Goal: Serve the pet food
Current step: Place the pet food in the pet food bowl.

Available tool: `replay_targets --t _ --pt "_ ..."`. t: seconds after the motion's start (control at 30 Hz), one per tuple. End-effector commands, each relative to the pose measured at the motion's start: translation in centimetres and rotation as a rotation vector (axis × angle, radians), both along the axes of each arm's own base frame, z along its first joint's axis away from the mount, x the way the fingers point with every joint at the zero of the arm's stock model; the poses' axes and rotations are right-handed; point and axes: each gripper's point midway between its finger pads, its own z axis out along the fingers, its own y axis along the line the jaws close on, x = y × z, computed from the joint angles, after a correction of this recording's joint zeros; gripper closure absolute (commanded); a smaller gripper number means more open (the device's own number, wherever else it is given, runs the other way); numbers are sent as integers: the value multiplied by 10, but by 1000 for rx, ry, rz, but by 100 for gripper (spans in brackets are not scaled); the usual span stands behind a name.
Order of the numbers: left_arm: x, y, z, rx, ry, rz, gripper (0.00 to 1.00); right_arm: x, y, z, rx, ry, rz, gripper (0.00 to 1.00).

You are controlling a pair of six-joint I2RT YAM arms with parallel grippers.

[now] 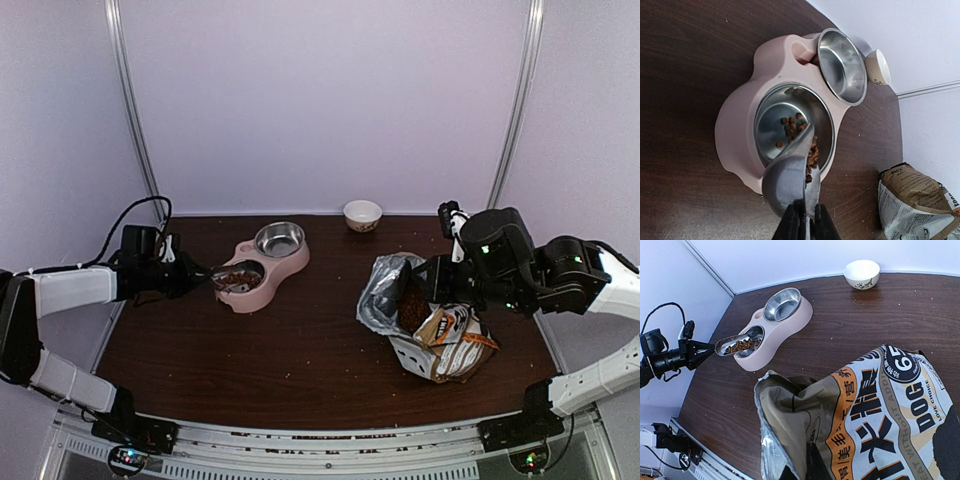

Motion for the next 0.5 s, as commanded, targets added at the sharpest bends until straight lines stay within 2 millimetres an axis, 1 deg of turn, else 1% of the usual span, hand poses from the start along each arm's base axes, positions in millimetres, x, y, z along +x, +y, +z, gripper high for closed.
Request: replay_targets --t 0.0,0.2,0.47 --pt "12 1 20 32 -70 -24 100 3 -4 10 25 -22 -16 100" --pt "12 6 20 89 -60 -28 100 2 -6 8 25 -22 -17 100" --pt "13 12 32 162 -75 -38 100 2 -6 7 24 -21 -18 100"
